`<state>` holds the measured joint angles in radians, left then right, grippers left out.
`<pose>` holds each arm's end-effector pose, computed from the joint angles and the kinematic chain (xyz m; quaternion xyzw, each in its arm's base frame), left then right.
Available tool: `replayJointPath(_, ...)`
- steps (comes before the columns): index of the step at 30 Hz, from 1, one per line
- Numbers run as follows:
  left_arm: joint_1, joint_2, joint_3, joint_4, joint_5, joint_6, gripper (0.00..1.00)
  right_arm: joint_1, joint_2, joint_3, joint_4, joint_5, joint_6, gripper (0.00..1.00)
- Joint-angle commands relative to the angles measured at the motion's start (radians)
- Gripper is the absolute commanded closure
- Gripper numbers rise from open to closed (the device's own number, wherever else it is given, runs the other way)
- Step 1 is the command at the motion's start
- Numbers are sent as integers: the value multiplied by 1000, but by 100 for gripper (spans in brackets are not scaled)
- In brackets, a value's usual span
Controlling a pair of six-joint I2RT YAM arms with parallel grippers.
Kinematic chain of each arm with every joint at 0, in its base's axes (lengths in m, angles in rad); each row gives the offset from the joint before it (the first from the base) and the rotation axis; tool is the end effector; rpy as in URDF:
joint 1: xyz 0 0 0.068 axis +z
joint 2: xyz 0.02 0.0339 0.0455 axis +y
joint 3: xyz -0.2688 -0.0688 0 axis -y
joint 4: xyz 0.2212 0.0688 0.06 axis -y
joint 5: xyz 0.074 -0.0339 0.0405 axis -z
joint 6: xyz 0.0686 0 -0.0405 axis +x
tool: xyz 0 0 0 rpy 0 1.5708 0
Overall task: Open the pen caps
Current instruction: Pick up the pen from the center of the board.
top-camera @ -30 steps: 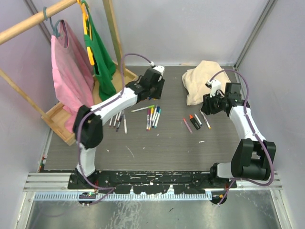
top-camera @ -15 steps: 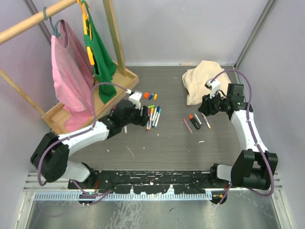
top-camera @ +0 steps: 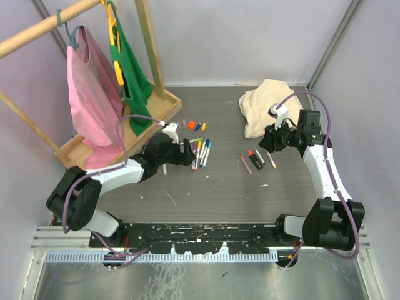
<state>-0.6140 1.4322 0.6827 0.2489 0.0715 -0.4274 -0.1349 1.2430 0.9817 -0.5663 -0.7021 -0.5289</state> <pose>0.2511 -0.1830 0.2046 0.0982 0.8542 -0.2802 0.4268 0.2519 0.0105 0.2758 -0.2937 0.8336 0.1918 0.4268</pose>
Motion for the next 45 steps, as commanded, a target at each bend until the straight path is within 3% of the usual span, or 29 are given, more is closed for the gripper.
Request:
replayJointPath(1,-2,89,133,-110,-61,-34,23,-4,-17,8,0,-31,-20,54)
replayJointPath(8,-57,222,312,-305,-225,26,27,-4,-13,10,-3,-33,-23,54)
replayJointPath(16,-76,388,481,-451,-247,55,53,-4,-12,12,-5,-31,-25,54)
replayJointPath(20,-78,415,500,-464,-233,49,61,-3,-13,11,-4,-31,-27,54)
replayJointPath(31,-84,454,517,-485,-208,45,68,-3,-17,11,-6,-30,-27,54)
replayJointPath(45,-93,459,510,-618,-355,77,75,-4,-24,11,-6,-35,-27,54)
